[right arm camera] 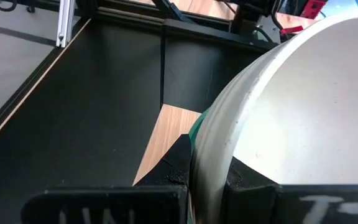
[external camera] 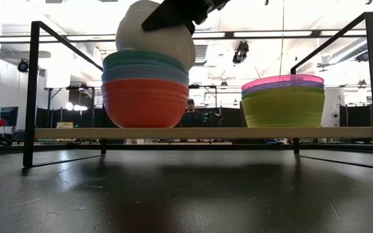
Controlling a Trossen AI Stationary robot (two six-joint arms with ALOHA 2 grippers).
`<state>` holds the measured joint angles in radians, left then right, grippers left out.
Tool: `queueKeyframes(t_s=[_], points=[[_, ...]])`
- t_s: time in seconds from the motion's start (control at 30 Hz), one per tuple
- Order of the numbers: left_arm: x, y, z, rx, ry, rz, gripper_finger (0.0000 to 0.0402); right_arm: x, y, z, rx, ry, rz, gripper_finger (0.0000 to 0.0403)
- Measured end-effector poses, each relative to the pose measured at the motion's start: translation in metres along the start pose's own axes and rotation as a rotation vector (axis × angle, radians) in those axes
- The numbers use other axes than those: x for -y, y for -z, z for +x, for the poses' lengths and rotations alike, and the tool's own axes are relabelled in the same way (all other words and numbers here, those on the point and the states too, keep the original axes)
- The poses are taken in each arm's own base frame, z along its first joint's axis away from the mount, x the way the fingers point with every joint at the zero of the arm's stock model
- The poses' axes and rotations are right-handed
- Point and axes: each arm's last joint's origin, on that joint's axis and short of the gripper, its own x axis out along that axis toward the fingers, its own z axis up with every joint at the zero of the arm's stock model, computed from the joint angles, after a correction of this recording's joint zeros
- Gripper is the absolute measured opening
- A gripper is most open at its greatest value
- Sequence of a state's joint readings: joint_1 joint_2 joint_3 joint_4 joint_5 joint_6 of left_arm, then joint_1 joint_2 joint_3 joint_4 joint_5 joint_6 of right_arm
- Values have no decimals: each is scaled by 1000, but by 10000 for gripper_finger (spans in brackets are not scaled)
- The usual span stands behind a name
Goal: Place and stack bowls onto a shelf
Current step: Stack the white bowl on top of the green bowl on the shelf
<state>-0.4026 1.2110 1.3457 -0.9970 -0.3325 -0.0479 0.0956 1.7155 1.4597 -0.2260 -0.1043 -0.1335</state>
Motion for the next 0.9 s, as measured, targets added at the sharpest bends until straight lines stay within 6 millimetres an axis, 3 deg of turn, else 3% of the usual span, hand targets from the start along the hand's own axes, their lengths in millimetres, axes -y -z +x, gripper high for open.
queueKeyframes(t_s=[0.9], points=[[0,1,0,-7,1,-17,113,2,1,0,-18,77,-24,11]])
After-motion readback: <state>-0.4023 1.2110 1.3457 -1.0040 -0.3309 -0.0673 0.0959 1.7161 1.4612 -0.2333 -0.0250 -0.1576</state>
